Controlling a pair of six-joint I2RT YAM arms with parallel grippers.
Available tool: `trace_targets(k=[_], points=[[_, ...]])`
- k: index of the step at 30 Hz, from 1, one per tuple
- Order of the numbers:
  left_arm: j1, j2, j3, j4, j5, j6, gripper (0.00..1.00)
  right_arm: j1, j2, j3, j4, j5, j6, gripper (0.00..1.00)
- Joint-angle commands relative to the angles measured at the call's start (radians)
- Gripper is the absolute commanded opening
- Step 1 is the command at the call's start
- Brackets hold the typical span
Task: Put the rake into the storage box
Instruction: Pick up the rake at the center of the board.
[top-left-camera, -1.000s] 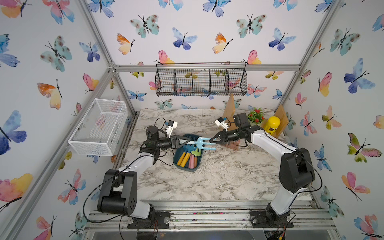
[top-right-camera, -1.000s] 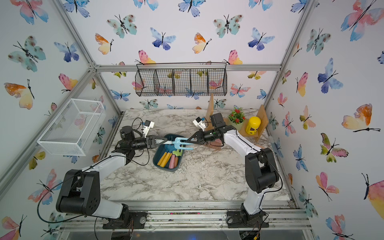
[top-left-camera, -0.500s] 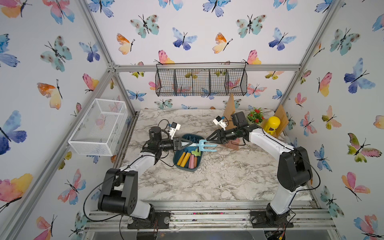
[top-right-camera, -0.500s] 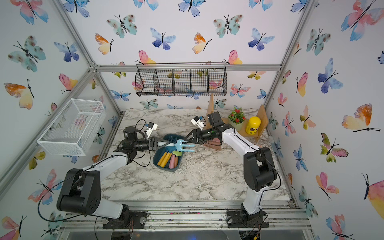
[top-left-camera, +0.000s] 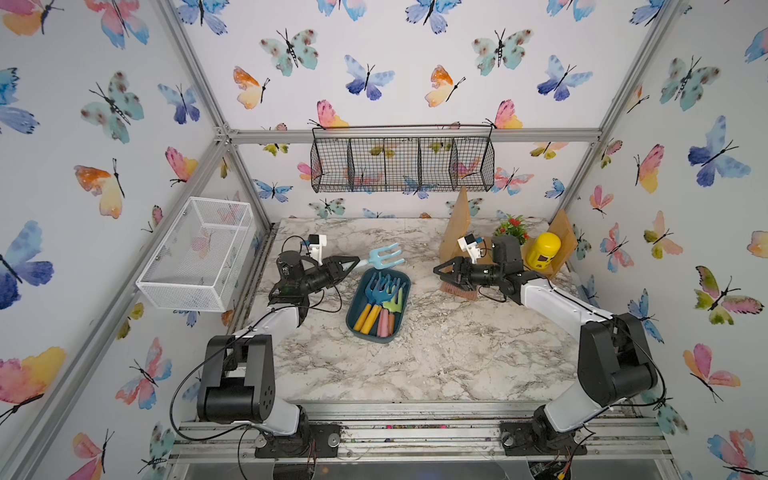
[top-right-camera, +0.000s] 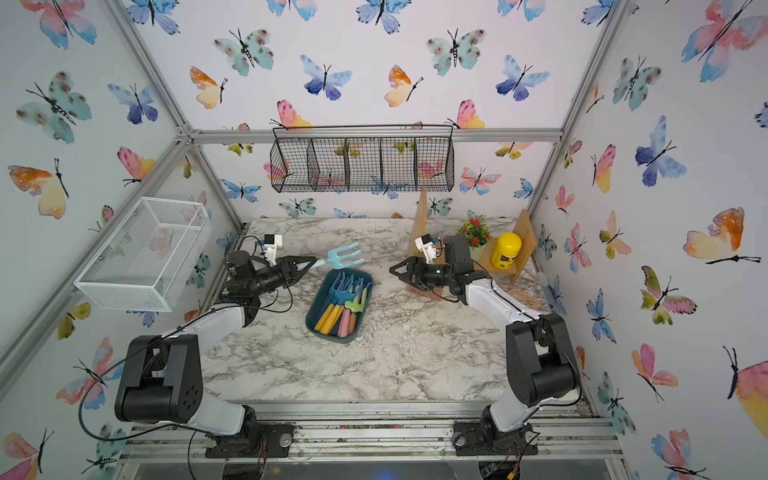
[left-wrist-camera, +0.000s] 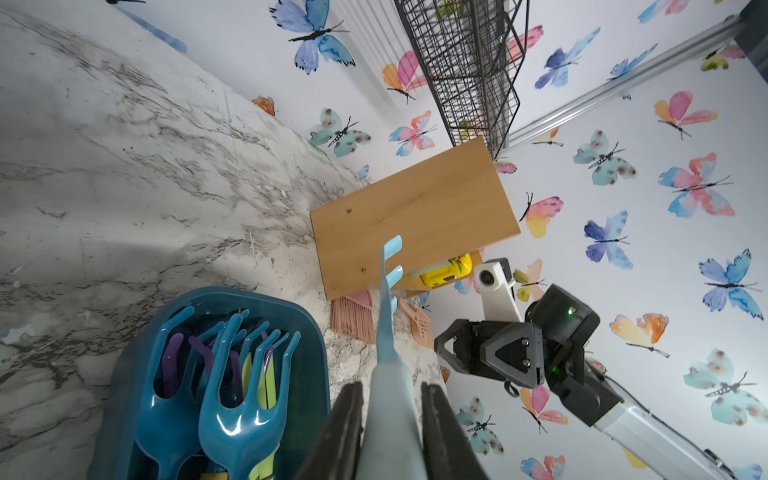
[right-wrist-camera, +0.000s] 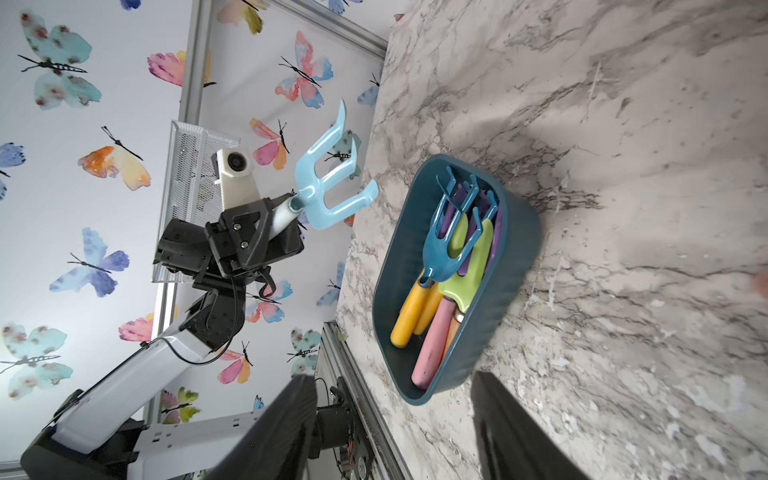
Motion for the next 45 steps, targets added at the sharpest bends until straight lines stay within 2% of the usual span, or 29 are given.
trace_targets(k=[1, 5, 9, 15, 22, 41, 45], points=[[-0.046, -0.041, 0.001, 0.057, -0.107, -0.053, 0.00, 0.013, 0.007, -0.078, 0.316, -0.045, 0.204, 0.65], [-0.116, -0.060, -0.012, 0.033, -0.180, -0.036, 0.00, 0.039, 0.040, -0.114, 0.504, -0.071, 0.327, 0.65], [-0.189, -0.040, 0.017, -0.032, -0.221, 0.003, 0.00, 0.086, 0.091, -0.088, 0.541, -0.084, 0.354, 0.65], [-0.263, -0.016, 0.035, -0.034, -0.225, 0.013, 0.00, 0.104, 0.154, -0.060, 0.626, -0.083, 0.411, 0.64], [-0.270, -0.027, 0.037, -0.023, -0.214, 0.013, 0.00, 0.108, 0.212, -0.037, 0.746, -0.054, 0.494, 0.63], [-0.273, -0.009, 0.005, 0.099, -0.192, -0.088, 0.00, 0.122, 0.315, -0.050, 1.158, 0.125, 0.800, 0.49], [-0.284, 0.004, 0.004, 0.118, -0.185, -0.102, 0.00, 0.124, 0.328, -0.052, 1.208, 0.167, 0.838, 0.44]])
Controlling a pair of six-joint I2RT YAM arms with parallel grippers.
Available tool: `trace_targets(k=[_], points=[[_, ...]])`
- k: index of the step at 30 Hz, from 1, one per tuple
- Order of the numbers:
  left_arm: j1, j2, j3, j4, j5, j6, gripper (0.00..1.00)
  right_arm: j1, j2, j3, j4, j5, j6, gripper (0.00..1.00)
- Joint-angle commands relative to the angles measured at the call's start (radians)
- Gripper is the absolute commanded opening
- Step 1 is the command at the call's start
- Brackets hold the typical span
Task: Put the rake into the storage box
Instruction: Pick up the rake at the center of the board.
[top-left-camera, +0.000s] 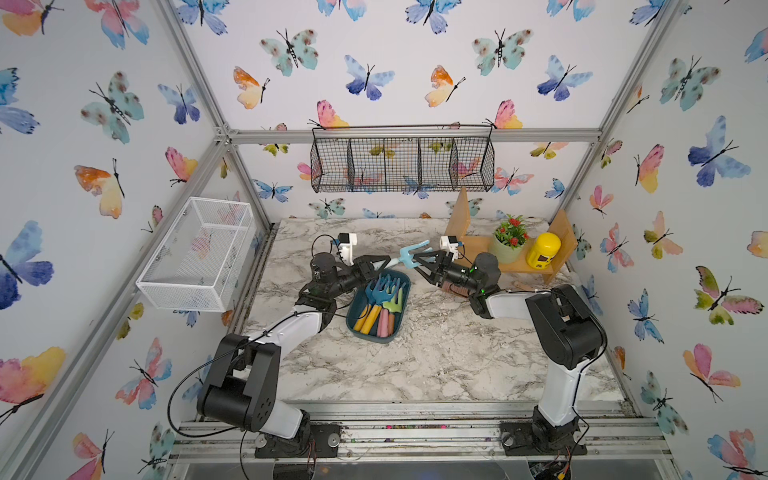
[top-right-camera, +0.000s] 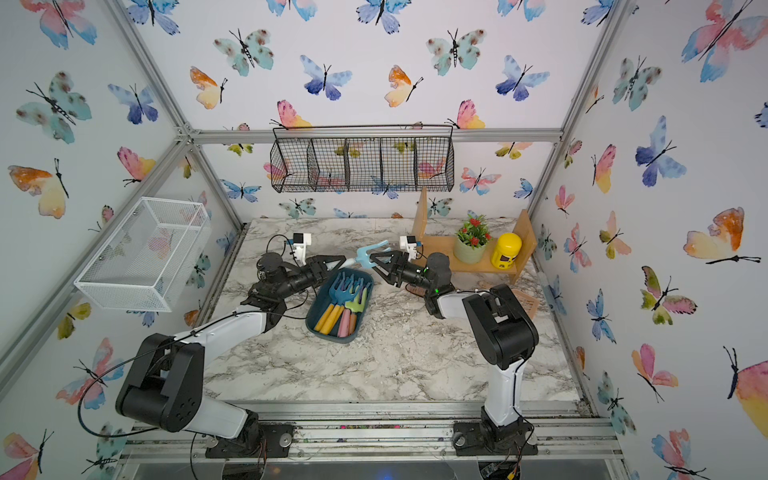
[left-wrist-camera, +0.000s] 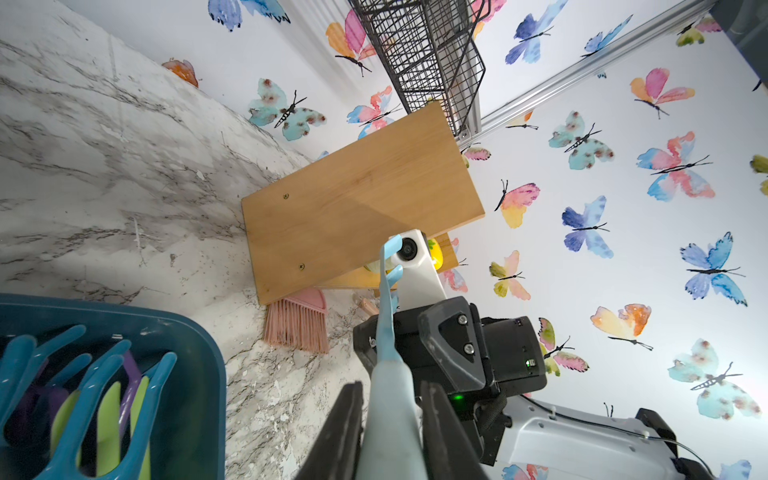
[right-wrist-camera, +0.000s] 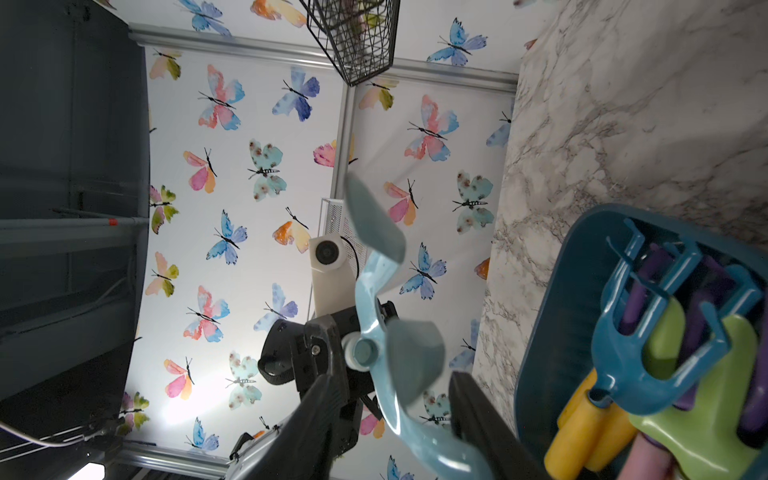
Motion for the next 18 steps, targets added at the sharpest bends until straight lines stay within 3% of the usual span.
trace_targets(k=[1, 4, 7, 12, 18], points=[[-0.015, 0.018, -0.003, 0.038, 0.030, -0.015, 0.00, 0.004, 0.013, 0.008, 0.127, 0.078, 0.055, 0.41], [-0.019, 0.025, 0.003, 0.038, 0.034, -0.015, 0.00, 0.007, 0.013, 0.006, 0.141, 0.091, 0.060, 0.27], [-0.018, 0.023, 0.005, 0.032, 0.033, -0.009, 0.03, 0.008, 0.009, 0.001, 0.146, 0.094, 0.056, 0.19], [-0.019, 0.019, 0.002, 0.033, 0.039, -0.008, 0.47, 0.008, 0.001, -0.017, 0.131, 0.082, 0.039, 0.15], [-0.009, 0.003, 0.016, -0.049, 0.057, 0.056, 0.60, 0.008, -0.032, -0.013, 0.058, 0.044, -0.022, 0.14]])
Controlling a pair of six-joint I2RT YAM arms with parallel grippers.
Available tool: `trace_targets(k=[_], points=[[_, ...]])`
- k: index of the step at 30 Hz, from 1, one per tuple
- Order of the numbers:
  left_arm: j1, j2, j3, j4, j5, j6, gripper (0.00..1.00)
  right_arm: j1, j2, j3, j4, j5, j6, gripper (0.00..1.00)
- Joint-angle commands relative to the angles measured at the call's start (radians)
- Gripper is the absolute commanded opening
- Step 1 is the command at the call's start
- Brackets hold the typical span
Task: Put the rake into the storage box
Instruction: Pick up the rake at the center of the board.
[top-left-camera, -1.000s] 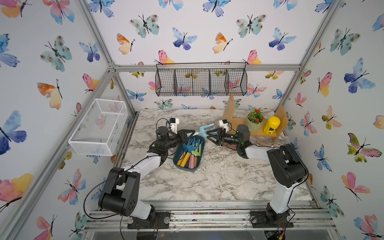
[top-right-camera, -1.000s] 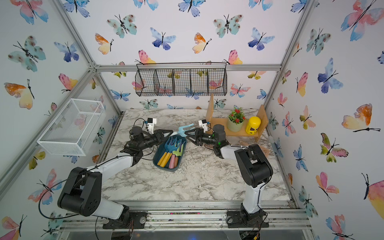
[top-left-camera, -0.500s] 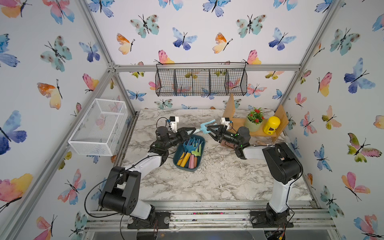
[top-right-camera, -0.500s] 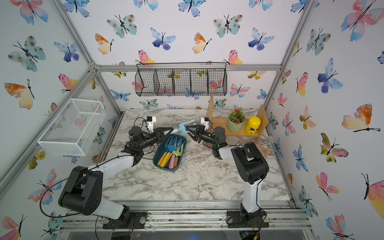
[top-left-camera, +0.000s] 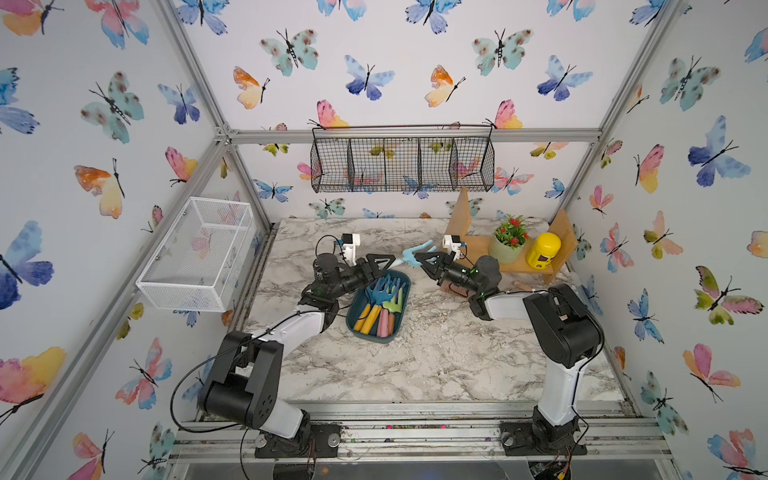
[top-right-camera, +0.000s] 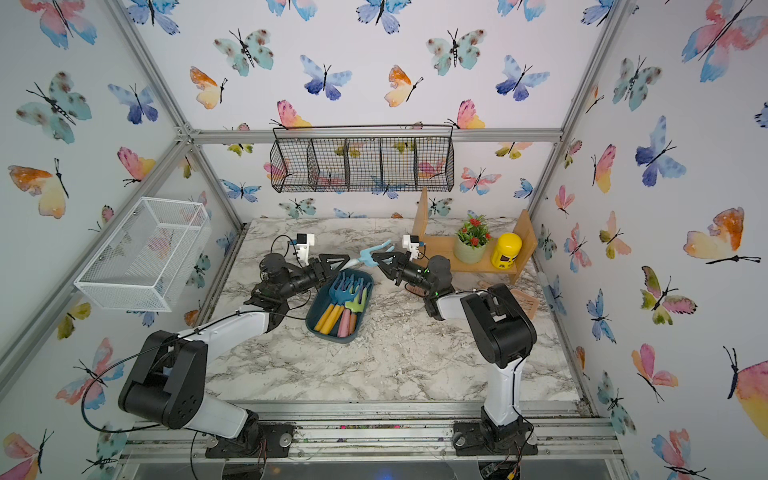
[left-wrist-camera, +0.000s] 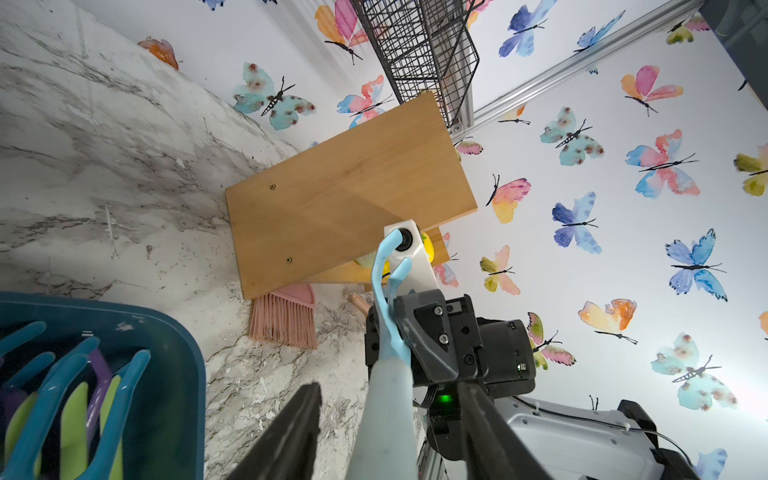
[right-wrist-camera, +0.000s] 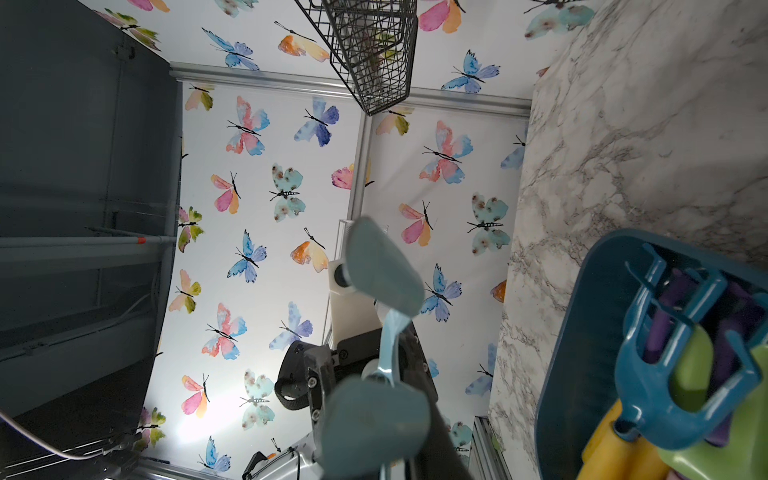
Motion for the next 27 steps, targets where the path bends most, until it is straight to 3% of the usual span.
trace_targets(k=[1, 8, 11, 16, 21, 27], points=[[0.010, -0.023, 0.023, -0.108, 0.045, 0.097, 0.60, 0.003, -0.052, 0.007, -0.039, -0.023, -0.076, 0.13], [0.072, -0.159, 0.033, -0.477, -0.039, 0.393, 0.61, 0.001, -0.123, 0.028, -0.225, -0.071, -0.217, 0.13], [0.100, -0.198, 0.019, -0.549, -0.036, 0.455, 0.61, 0.001, -0.130, 0.027, -0.264, -0.087, -0.238, 0.13], [0.143, -0.214, 0.015, -0.560, -0.003, 0.485, 0.61, -0.005, -0.131, 0.020, -0.300, -0.106, -0.258, 0.13], [0.158, -0.165, 0.058, -0.539, 0.121, 0.506, 0.60, -0.005, -0.131, 0.066, -0.415, -0.192, -0.324, 0.13], [0.146, -0.126, 0.036, -0.401, 0.268, 0.418, 0.59, 0.001, -0.134, 0.159, -0.673, -0.317, -0.493, 0.13]])
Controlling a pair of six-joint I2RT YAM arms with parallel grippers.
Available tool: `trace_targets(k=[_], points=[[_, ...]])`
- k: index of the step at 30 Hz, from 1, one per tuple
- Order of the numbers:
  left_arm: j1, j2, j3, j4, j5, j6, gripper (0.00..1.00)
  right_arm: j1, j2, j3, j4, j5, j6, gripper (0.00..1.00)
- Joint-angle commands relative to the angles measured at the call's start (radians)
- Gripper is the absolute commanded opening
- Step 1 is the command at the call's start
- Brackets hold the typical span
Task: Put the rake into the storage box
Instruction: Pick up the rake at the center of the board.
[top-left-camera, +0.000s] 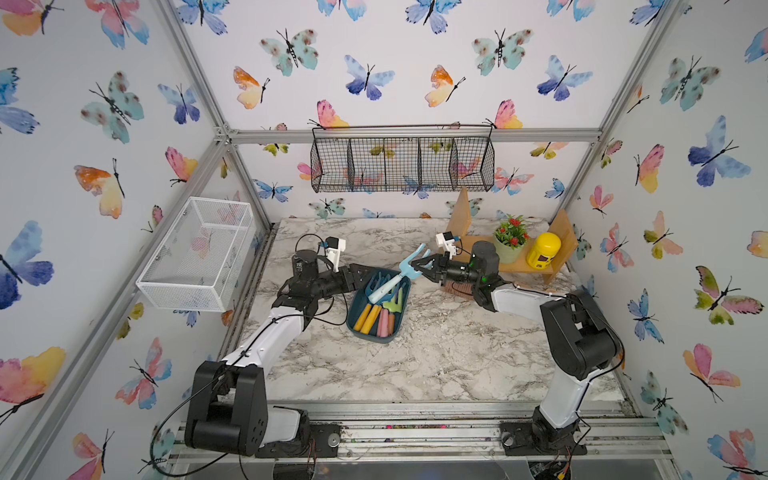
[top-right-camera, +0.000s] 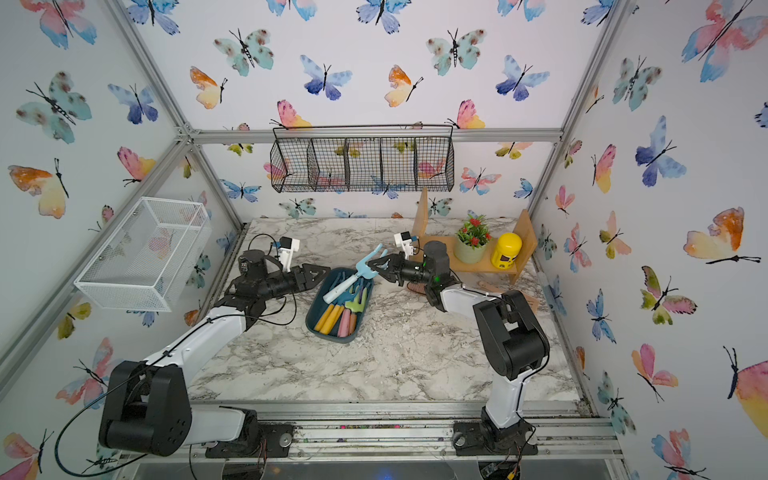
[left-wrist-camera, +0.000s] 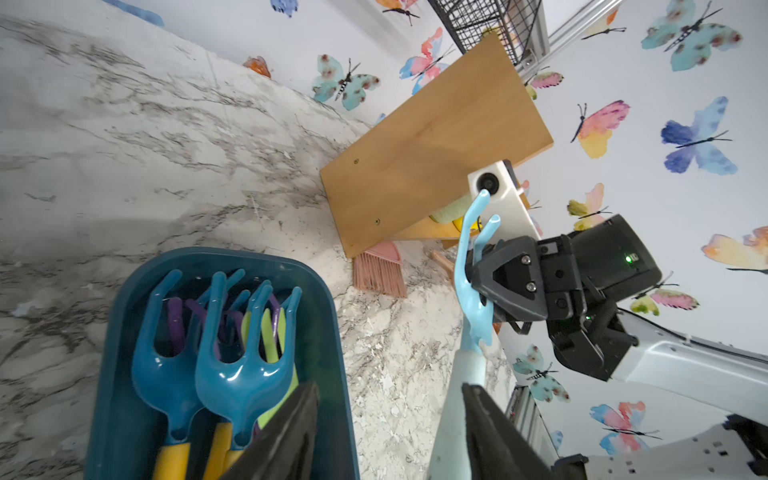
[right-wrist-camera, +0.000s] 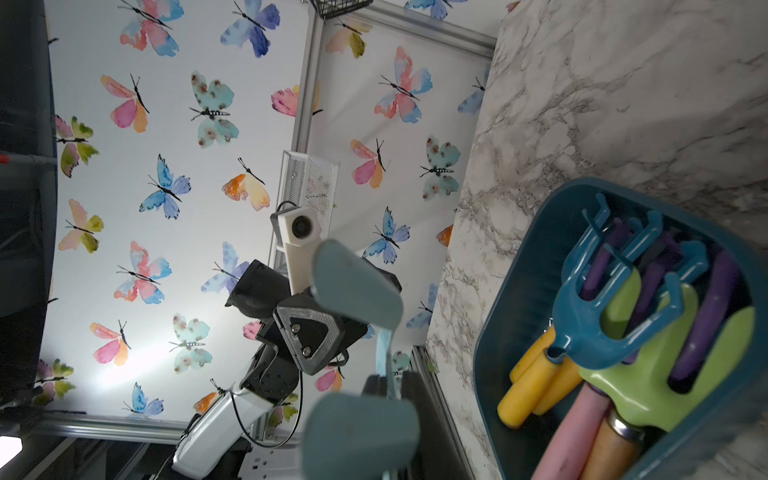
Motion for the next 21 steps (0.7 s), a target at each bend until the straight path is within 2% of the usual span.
trace_targets(k=[1, 8, 14, 21], points=[[-0.017, 0.017, -0.002, 0.090, 0.143, -0.029, 0.59, 0.006, -0.028, 0.046, -0.168, -0.104, -0.139, 0.13], [-0.094, 0.035, 0.008, 0.063, 0.232, 0.014, 0.59, 0.028, -0.015, 0.069, -0.198, -0.099, -0.154, 0.13], [-0.134, 0.073, 0.067, -0.110, 0.215, 0.142, 0.58, 0.037, -0.002, 0.093, -0.138, -0.099, -0.111, 0.13], [-0.152, 0.105, 0.090, -0.146, 0.211, 0.169, 0.53, 0.053, -0.005, 0.115, -0.137, -0.108, -0.105, 0.13]])
